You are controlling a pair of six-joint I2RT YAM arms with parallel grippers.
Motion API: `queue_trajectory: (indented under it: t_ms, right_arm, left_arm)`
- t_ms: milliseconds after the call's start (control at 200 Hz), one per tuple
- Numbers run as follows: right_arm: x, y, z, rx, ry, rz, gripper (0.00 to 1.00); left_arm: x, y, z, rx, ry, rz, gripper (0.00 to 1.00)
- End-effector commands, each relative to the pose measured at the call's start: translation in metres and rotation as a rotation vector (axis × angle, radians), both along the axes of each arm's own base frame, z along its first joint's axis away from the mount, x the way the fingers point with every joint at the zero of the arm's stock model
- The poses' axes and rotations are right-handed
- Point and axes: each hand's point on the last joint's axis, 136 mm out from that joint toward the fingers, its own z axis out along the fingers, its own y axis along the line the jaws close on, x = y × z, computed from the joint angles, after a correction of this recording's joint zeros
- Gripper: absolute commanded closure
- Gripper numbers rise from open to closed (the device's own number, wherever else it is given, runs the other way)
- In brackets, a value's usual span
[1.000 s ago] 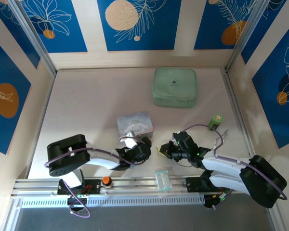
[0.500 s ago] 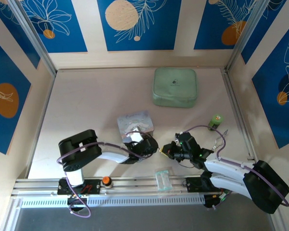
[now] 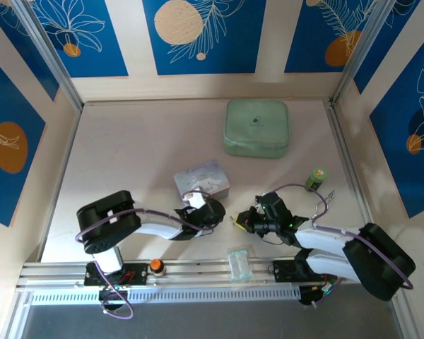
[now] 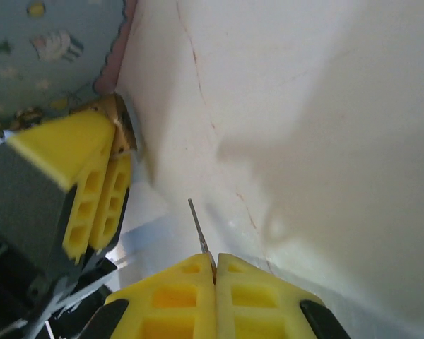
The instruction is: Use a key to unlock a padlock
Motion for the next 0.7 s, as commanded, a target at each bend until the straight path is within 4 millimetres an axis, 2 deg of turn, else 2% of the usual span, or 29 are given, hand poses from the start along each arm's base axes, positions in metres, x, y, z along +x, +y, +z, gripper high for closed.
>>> queue_trajectory:
  t_ms: [0,155,335,410,520,695]
  right_arm:
    - [0.005,0.020,0.024,0.140,-0.065,0.112,1.00]
    - [0.005,0.031,0.037,0.202,-0.072,0.225,1.00]
    - [0.004,0.033,0.036,0.246,-0.033,0.273,1.00]
    - [0.004,0.033,0.030,0.233,-0.011,0.273,1.00]
    - [0.006,0.031,0.025,0.233,0.002,0.262,1.00]
    - [0.002,0.027,0.022,0.201,0.007,0.258,1.00]
  left_arm:
    - [-0.013,0.004,-0.006,-0.080,0.047,-0.064,1.00]
    - [-0.013,-0.003,0.017,-0.177,0.014,-0.115,1.00]
    - [-0.018,-0.008,0.023,-0.256,0.018,-0.144,1.00]
    - [-0.020,-0.007,0.021,-0.272,0.011,-0.155,1.00]
    - [-0.023,0.007,0.001,-0.163,0.063,-0.123,0.96]
    - [-0.021,0.025,-0.003,-0.042,0.035,-0.094,0.90]
